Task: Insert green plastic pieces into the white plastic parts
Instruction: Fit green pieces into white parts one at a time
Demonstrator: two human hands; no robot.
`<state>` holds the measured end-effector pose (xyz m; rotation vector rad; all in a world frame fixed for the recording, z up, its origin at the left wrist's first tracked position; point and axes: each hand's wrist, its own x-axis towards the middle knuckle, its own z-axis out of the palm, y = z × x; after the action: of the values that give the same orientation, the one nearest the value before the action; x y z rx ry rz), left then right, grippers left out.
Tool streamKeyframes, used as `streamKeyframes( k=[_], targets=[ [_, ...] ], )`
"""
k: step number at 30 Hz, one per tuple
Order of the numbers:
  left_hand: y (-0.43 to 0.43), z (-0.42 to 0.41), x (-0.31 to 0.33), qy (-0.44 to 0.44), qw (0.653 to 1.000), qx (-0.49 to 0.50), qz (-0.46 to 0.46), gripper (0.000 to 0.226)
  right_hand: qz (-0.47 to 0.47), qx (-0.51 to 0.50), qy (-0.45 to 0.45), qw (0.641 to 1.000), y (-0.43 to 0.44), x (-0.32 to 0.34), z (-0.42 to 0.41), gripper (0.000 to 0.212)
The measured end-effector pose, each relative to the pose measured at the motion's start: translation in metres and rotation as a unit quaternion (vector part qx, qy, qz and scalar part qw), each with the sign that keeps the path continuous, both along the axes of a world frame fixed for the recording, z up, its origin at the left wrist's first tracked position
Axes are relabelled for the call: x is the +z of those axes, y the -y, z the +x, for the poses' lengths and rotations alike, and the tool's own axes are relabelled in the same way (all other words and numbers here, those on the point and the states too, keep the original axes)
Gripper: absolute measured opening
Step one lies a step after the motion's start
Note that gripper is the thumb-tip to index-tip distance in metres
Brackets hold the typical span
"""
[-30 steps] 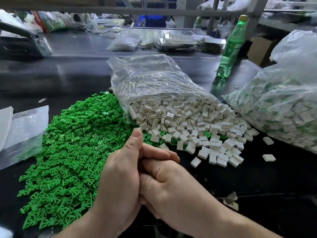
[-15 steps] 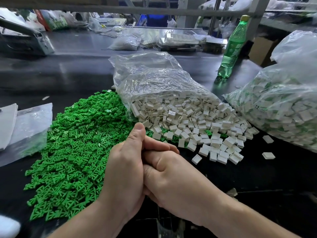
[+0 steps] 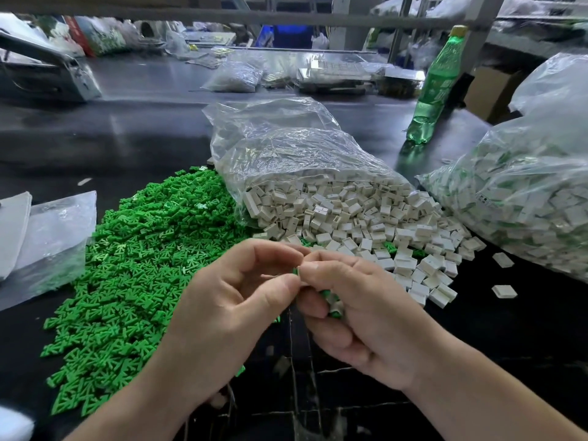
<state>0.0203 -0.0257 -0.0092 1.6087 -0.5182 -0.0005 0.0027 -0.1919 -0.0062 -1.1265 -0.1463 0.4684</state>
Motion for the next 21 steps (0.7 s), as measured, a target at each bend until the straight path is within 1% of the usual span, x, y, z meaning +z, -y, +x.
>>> streamKeyframes(
  k=[1, 3, 4, 5, 7, 10, 15, 17, 18, 20, 21],
  targets=[
    [0.0, 0.0, 0.0, 0.022, 1.0, 0.009, 0.014, 0.015, 0.007, -0.016, -0.011, 1.0, 0.005, -0.007, 0.002, 0.016],
    [0.001, 0.0, 0.001, 0.077, 0.995, 0.048, 0.048, 0.012, -0.011, -0.034, -0.041, 0.999, 0.008, 0.008, 0.007, 0.016],
    [0.003, 0.0, 0.001, 0.108, 0.989, 0.07, 0.07, 0.011, 0.004, -0.033, -0.033, 0.999, 0.008, 0.006, 0.006, 0.015],
    [0.004, 0.0, 0.002, 0.136, 0.982, 0.088, 0.092, 0.012, -0.001, -0.035, -0.018, 0.999, 0.005, -0.003, 0.002, 0.015],
    [0.005, 0.001, 0.003, 0.183, 0.967, 0.118, 0.131, 0.013, 0.001, -0.042, -0.04, 0.998, 0.007, -0.002, 0.005, 0.014],
    [0.006, 0.001, 0.003, 0.221, 0.951, 0.129, 0.172, 0.012, 0.015, -0.032, -0.037, 0.999, 0.009, -0.002, 0.006, 0.011],
    [0.006, 0.0, -0.001, 0.25, 0.943, 0.1, 0.196, 0.023, 0.102, 0.004, -0.069, 0.992, 0.014, -0.009, 0.01, 0.013],
    [0.005, 0.0, -0.003, 0.252, 0.94, 0.095, 0.208, 0.027, 0.139, 0.029, -0.056, 0.988, 0.018, -0.012, 0.014, 0.019],
    [0.004, 0.001, -0.005, 0.242, 0.94, 0.101, 0.217, 0.029, 0.167, 0.035, -0.044, 0.984, 0.021, -0.013, 0.017, 0.019],
    [0.0, 0.007, -0.01, 0.212, 0.932, 0.125, 0.266, 0.038, 0.238, 0.026, -0.025, 0.971, 0.031, -0.012, 0.023, 0.014],
    [-0.001, 0.01, -0.013, 0.2, 0.918, 0.134, 0.314, 0.044, 0.262, 0.015, -0.021, 0.965, 0.036, -0.011, 0.026, 0.014]
  ],
)
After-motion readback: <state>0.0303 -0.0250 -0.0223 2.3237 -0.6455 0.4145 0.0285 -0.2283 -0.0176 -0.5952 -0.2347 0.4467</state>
